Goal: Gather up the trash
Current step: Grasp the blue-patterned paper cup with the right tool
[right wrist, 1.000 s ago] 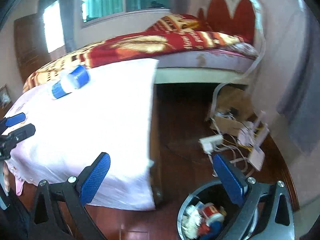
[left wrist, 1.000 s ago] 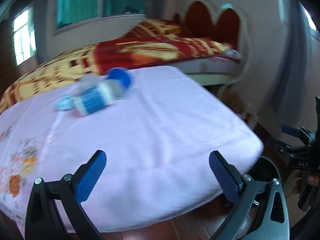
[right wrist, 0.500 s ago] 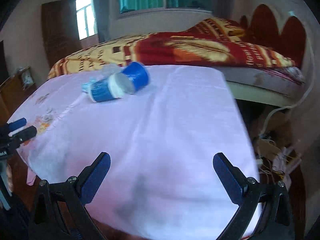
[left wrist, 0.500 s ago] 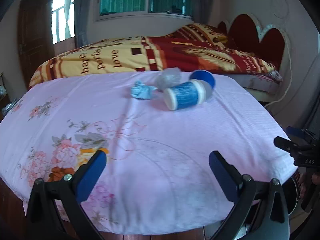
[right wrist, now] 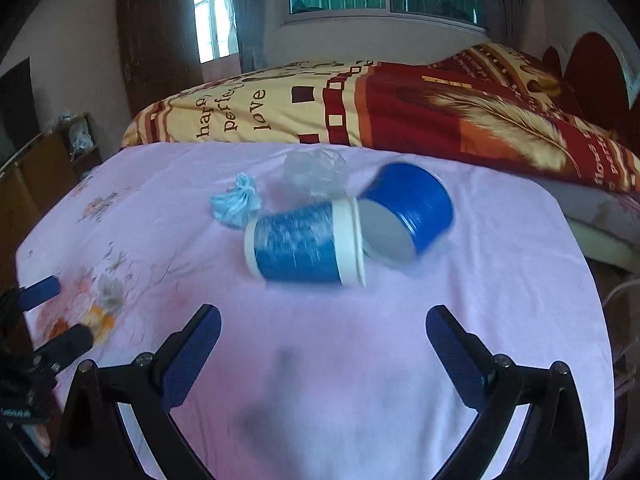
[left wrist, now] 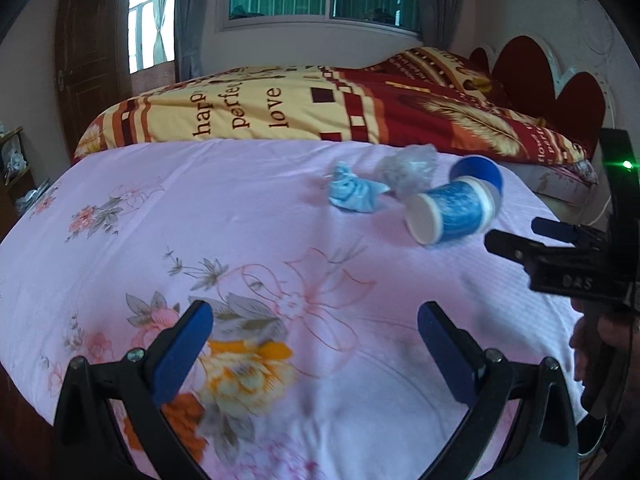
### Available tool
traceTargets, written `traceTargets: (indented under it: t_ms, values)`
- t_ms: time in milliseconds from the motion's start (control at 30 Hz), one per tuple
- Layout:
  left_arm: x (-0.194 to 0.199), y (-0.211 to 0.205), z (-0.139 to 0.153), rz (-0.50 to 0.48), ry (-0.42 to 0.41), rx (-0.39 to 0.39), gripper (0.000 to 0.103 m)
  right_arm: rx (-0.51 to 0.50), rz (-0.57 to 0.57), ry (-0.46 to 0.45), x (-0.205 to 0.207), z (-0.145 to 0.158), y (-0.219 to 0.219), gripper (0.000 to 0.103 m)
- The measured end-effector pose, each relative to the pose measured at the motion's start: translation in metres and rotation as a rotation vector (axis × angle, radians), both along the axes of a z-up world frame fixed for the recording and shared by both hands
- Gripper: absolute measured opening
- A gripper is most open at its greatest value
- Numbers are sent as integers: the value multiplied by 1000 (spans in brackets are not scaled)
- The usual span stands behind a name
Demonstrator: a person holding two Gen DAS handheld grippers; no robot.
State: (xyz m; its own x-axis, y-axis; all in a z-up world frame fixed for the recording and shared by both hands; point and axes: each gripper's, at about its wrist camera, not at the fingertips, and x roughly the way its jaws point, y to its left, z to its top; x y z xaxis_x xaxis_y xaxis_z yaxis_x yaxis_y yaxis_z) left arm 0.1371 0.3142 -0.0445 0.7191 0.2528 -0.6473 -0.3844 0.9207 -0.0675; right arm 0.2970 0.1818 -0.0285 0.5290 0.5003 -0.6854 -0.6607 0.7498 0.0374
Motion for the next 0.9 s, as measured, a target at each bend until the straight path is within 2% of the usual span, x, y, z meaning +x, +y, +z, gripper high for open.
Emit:
traceTargets:
  t_ms: [333,433,533,700,767,900]
  values:
    - [20,18,-7,-7,17,-18,102,-100,27,-5,33,-21,56,103]
    - [23,21,-7,-9,16,-23,101,-106,30,8,36,-27,59,87]
    - [24,20,-8,-13,13,-30,101,-83,48,-5,29,-25,54,86]
    - [30,10,-8,-32,15,-35,99,-26,56,-87,1,1,28,86]
    - [35,4,-6,-45,11,-31,99,-10,22,-140,-7,18,9,86]
    - [48,-6,-4,-70,15,-31,95,15,-48,-175,-1,41,-28,86]
